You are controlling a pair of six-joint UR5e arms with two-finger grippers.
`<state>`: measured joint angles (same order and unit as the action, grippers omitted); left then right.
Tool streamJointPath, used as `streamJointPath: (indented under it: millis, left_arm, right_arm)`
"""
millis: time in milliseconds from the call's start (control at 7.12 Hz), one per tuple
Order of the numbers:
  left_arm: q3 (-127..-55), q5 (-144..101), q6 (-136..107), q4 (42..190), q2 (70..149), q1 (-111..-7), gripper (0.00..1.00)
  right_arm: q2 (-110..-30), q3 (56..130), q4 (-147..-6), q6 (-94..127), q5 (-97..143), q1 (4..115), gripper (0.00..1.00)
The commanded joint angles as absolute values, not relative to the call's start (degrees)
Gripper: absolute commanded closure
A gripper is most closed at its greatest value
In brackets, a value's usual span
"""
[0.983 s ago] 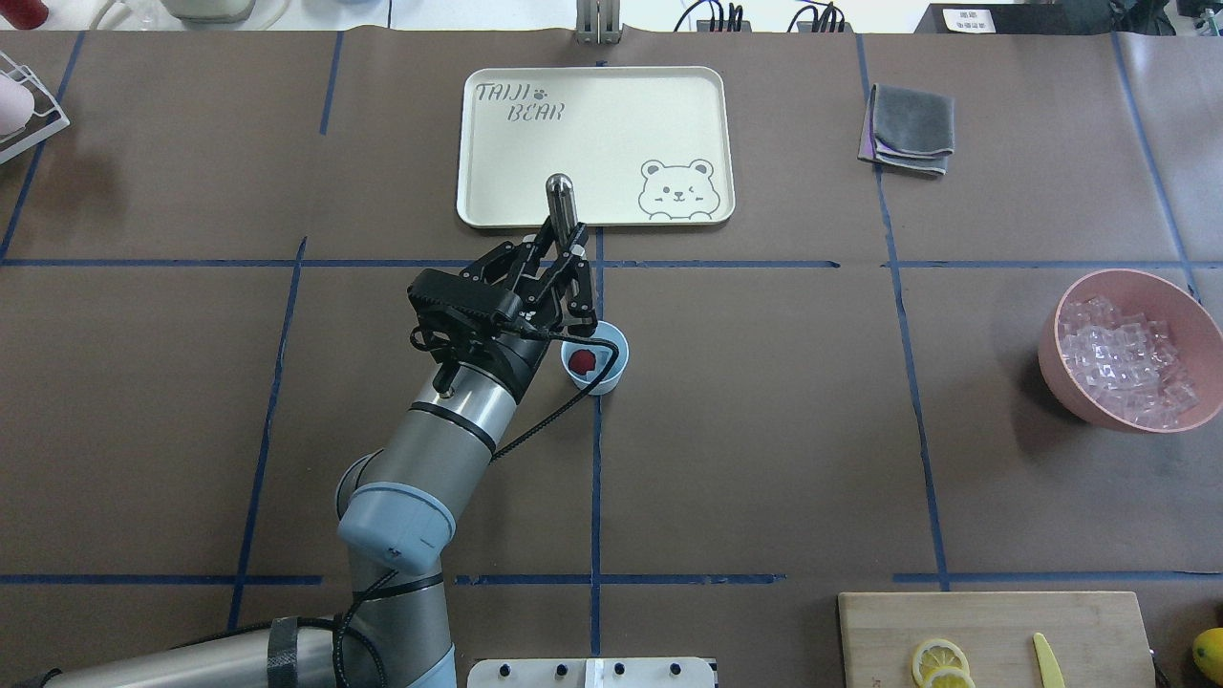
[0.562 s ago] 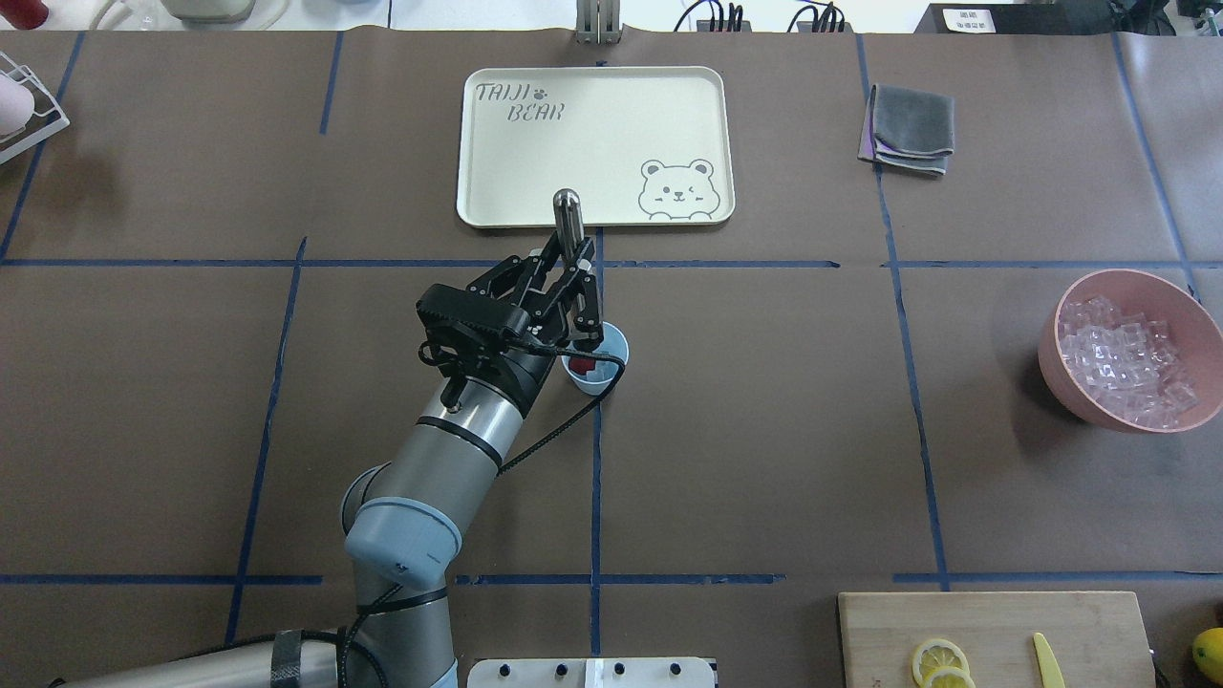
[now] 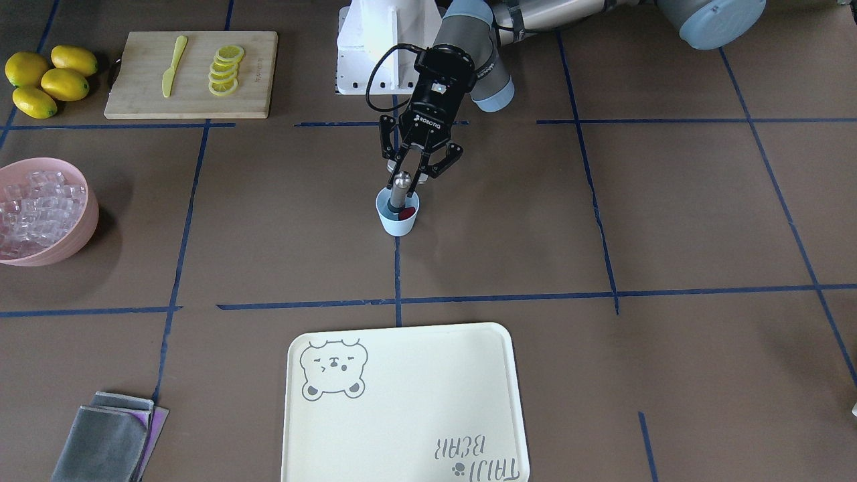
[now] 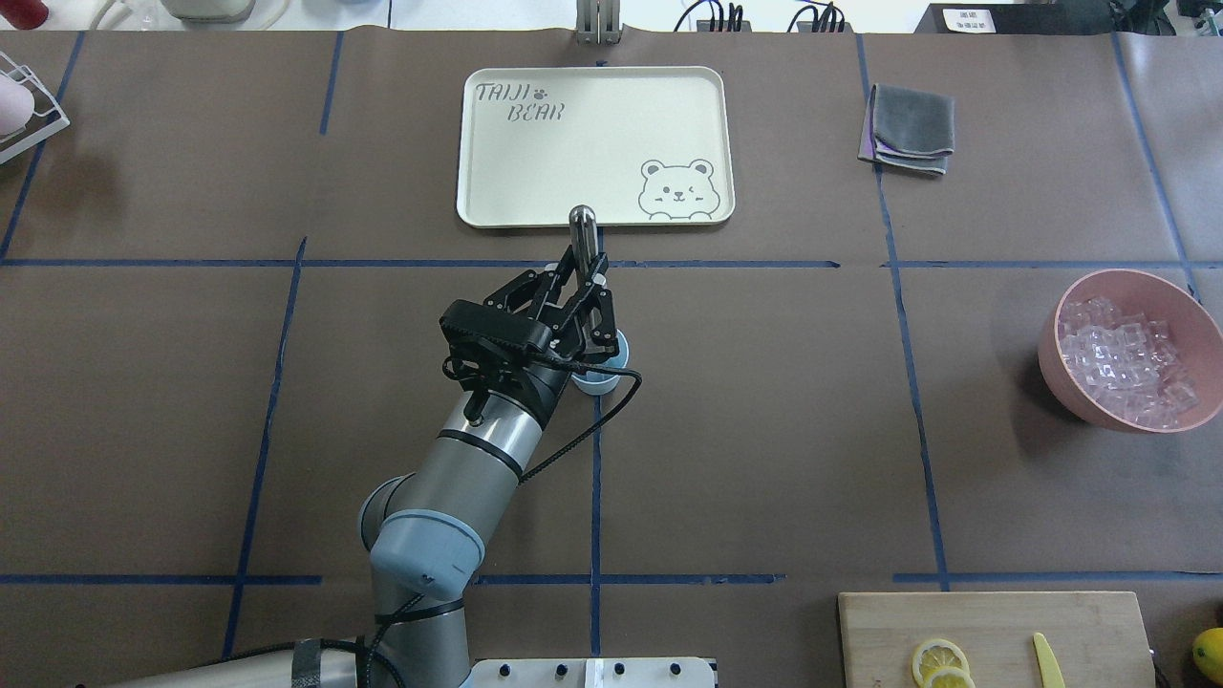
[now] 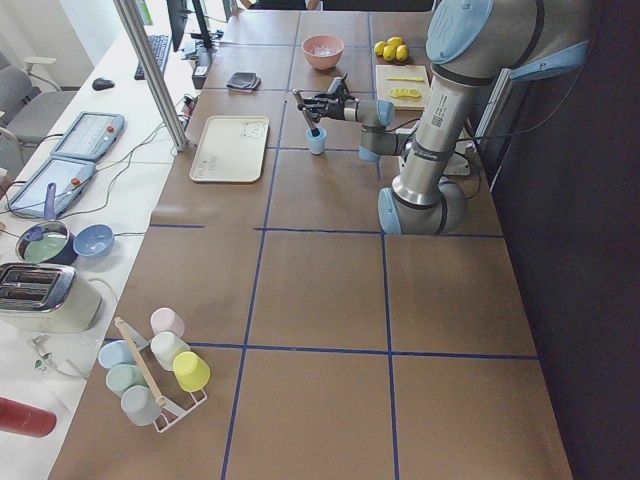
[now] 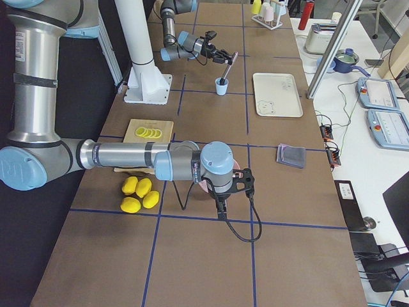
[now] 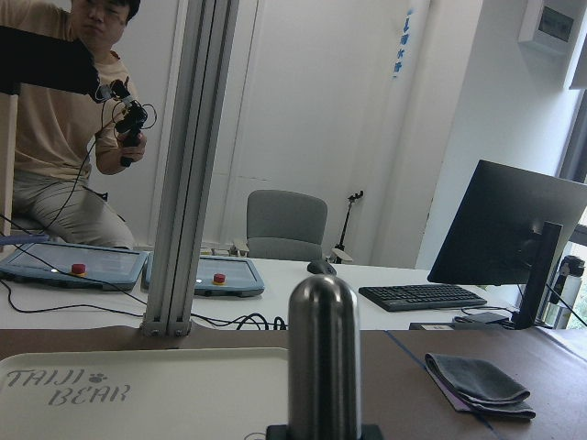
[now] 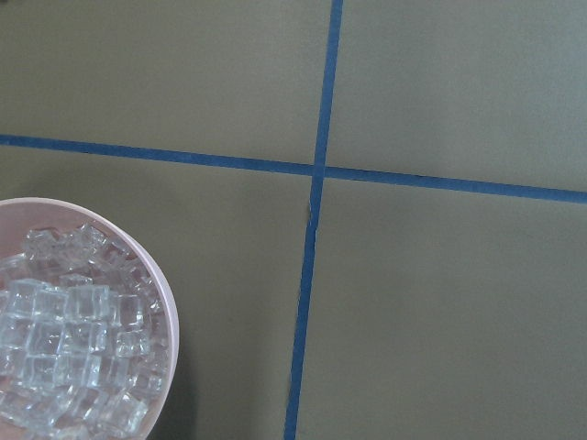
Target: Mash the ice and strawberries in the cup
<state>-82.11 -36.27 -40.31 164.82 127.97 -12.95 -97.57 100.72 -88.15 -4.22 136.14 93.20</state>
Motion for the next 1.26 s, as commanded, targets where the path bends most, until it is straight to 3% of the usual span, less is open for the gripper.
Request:
streamJointPath:
  millis: [0,1124]
  left_arm:
    - [-81.2,-36.2,-40.3,164.9,128.2,-13.0,1.00]
    - [-79.4,-35.9,-41.0,165.3,128.2,-12.9,1.00]
  right_arm:
    - [-97.4,100.6,-88.2,-4.2,136.1,93.2,0.01]
    - [-97.5,100.6,-88.2,-4.2,136.1,93.3,0.01]
